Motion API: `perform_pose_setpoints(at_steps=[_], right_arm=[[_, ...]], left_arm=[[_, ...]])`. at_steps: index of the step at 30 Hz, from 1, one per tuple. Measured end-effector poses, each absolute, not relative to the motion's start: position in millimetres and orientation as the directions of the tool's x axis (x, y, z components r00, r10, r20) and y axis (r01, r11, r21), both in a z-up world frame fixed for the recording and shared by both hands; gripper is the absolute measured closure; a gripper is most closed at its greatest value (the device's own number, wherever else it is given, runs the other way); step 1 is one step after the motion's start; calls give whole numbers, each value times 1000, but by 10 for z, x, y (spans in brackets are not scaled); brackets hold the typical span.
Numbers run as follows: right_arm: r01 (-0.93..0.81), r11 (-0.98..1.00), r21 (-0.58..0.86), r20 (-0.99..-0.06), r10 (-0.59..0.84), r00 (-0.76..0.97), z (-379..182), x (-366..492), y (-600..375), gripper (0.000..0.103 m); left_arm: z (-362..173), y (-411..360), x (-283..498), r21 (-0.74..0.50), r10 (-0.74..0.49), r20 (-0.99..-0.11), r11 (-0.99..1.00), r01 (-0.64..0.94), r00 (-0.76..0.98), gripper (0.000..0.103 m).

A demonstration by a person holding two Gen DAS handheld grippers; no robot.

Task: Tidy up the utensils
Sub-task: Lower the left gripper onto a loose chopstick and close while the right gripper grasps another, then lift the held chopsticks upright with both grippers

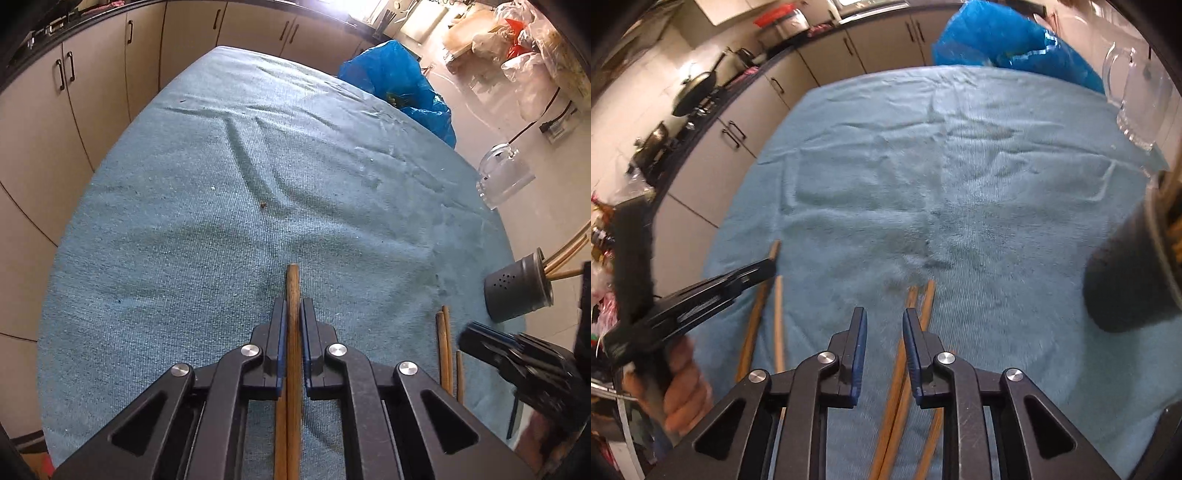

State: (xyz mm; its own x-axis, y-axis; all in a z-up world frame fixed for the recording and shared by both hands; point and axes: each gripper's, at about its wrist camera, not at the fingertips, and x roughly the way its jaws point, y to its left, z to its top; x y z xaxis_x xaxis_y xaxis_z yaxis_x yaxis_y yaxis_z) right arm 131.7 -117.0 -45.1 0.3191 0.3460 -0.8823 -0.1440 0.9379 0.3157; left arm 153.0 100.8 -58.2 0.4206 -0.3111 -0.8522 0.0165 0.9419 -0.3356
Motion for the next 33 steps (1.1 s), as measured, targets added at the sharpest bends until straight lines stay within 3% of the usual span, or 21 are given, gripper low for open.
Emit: perform_pose_setpoints(at_steps=[17,19,21,25,33], right_arm=[[-177,956,232,-907,278,315,-627,1441,-1064,82],[-182,964,195,-905,249,346,-631,1419,-1038,89],[-184,965,186,-894,244,377,-633,1376,-1033,93],[-174,934,313,-844,358,401,-587,1299,-1138,94],[-245,925,289,-706,379,598,53,885,-1252,94]], left_arm=[[-584,975,1505,-303,-278,-856,953,12,436,95],[-580,945,1495,-281,-259,-858,960,17,444,95],[-573,915,1479,-261,-243,-858,965,24,453,96],[-556,833,1457,-215,-207,-856,976,37,474,96],[-198,776,1281,-223,-232,-775,971,89,588,96]])
